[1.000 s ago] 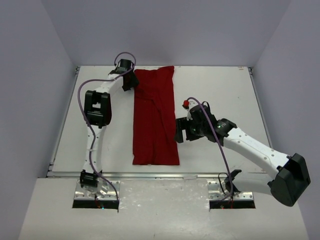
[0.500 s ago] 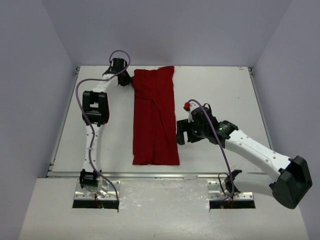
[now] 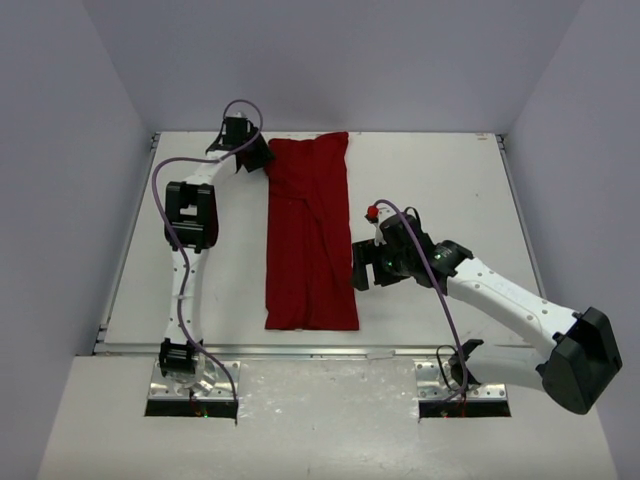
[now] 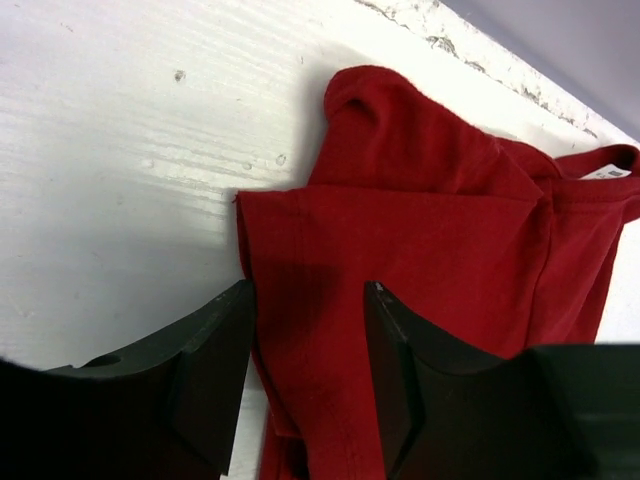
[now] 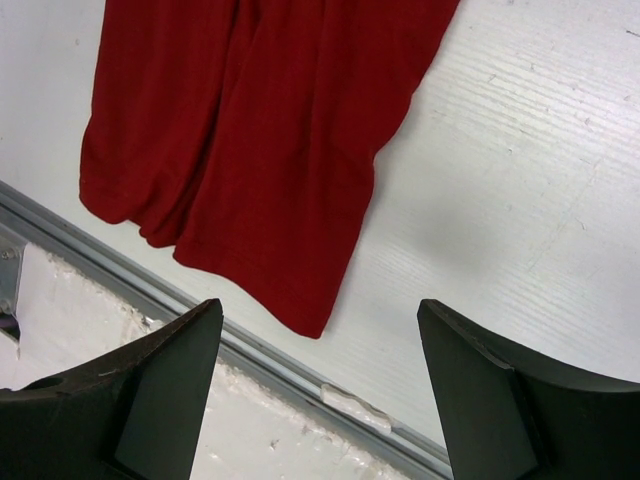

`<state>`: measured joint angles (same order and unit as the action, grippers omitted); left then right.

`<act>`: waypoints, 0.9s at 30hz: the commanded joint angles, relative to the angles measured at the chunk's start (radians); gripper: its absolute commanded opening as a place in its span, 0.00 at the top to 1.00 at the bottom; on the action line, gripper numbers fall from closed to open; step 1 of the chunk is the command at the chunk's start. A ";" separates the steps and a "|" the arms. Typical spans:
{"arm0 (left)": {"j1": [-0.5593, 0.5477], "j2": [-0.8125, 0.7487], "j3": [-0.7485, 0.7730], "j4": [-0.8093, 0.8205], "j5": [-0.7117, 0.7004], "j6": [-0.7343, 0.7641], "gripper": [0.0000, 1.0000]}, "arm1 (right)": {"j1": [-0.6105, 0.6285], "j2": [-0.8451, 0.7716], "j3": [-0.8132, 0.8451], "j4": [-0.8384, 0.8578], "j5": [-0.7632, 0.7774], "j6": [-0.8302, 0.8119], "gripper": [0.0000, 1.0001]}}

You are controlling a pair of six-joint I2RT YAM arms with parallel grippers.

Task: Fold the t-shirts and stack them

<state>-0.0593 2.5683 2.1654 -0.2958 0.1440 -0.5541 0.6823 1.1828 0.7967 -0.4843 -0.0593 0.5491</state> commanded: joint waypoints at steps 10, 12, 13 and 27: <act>0.004 -0.036 -0.075 0.035 -0.060 -0.012 0.67 | -0.001 0.012 0.035 0.006 0.007 -0.017 0.20; 0.004 0.005 -0.012 0.009 -0.046 -0.010 0.80 | -0.001 0.017 0.032 0.007 0.007 -0.018 0.20; 0.004 0.016 0.000 -0.006 -0.041 -0.010 0.84 | -0.001 0.018 0.032 0.012 0.009 -0.018 0.20; 0.001 -0.134 -0.217 0.377 0.137 -0.004 1.00 | -0.001 0.052 0.027 0.026 -0.002 -0.023 0.20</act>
<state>-0.0593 2.5362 1.9907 -0.0788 0.2169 -0.5655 0.6823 1.2350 0.7971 -0.4831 -0.0566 0.5373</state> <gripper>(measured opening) 0.007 0.797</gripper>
